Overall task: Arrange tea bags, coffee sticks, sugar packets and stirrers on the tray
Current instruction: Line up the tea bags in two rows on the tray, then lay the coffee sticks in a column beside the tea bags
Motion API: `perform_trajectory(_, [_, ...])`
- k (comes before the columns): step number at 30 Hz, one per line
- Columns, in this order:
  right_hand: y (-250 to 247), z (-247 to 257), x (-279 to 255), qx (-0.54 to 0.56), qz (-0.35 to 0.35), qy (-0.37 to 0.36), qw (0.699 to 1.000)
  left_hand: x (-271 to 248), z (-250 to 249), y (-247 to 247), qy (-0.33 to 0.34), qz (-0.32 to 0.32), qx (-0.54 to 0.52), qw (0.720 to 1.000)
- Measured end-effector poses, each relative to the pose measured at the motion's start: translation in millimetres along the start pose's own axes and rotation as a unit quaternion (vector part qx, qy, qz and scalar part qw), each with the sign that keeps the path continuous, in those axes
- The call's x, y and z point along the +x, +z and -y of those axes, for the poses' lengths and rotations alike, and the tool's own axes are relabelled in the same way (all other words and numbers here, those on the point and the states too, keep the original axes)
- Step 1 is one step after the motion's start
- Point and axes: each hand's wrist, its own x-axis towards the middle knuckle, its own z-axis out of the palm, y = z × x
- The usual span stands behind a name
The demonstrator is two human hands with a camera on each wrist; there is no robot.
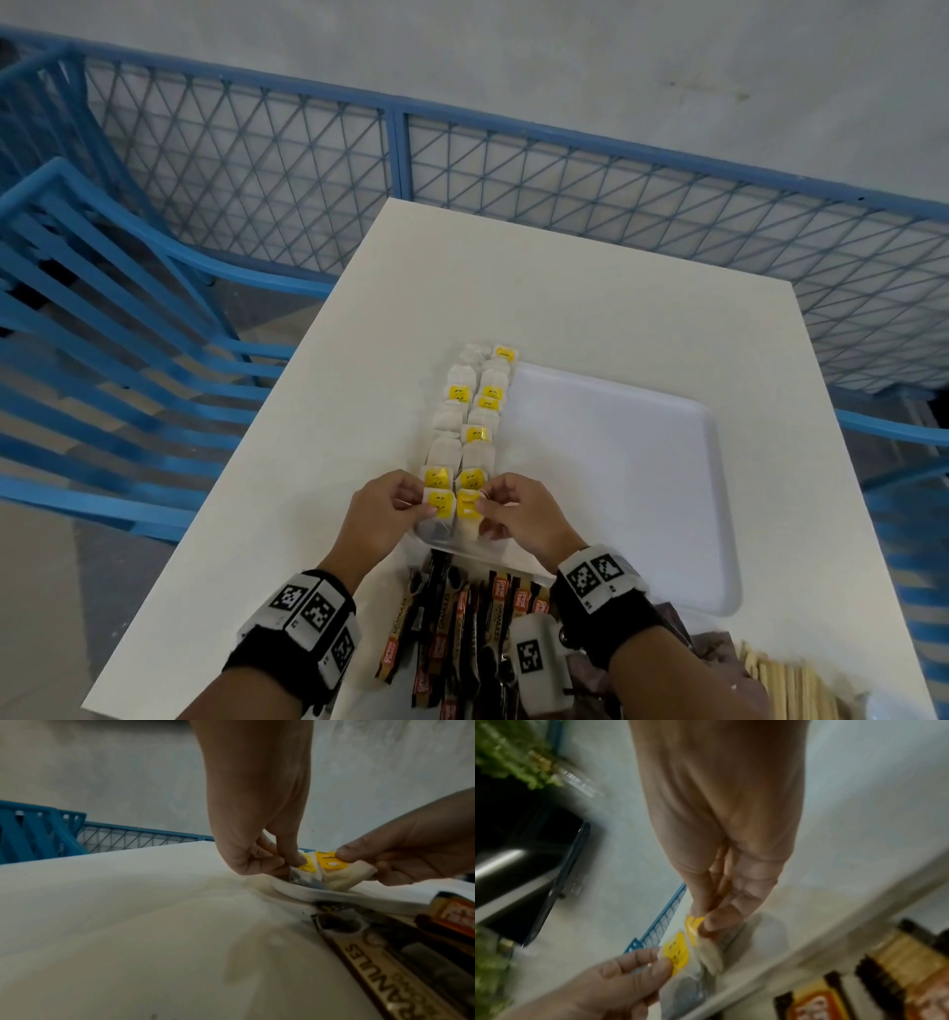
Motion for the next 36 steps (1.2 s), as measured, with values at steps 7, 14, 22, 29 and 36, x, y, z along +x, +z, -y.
perform_trajectory(7, [2.1,-10.9,2.7,-0.168,-0.073,-0.064,0.981,-9.0,-6.0,6.0,0.048,-0.045,0.087,0.994])
perform_trajectory(14, [-12.4,-2.7,-23.8,-0.158,-0.114,-0.074,0.978,-37.6,1.1,-2.8,0.063,-0.040,0.214,0.974])
perform_trajectory(22, [5.5,-15.0,-86.8,-0.384,0.038,-0.043,0.922,-80.1,5.7,11.0,-0.056,0.080,0.326,0.940])
perform_trajectory(29, [40.7,-21.3,-88.6,-0.493,0.030,-0.048,0.868,-86.7,7.0,22.3,-0.085,0.047,0.244,0.965])
perform_trajectory(36, [27.6,-14.7,-86.4,-0.387,0.056,-0.040,0.919,-92.6,13.1,24.3,-0.089,0.047,0.216,0.971])
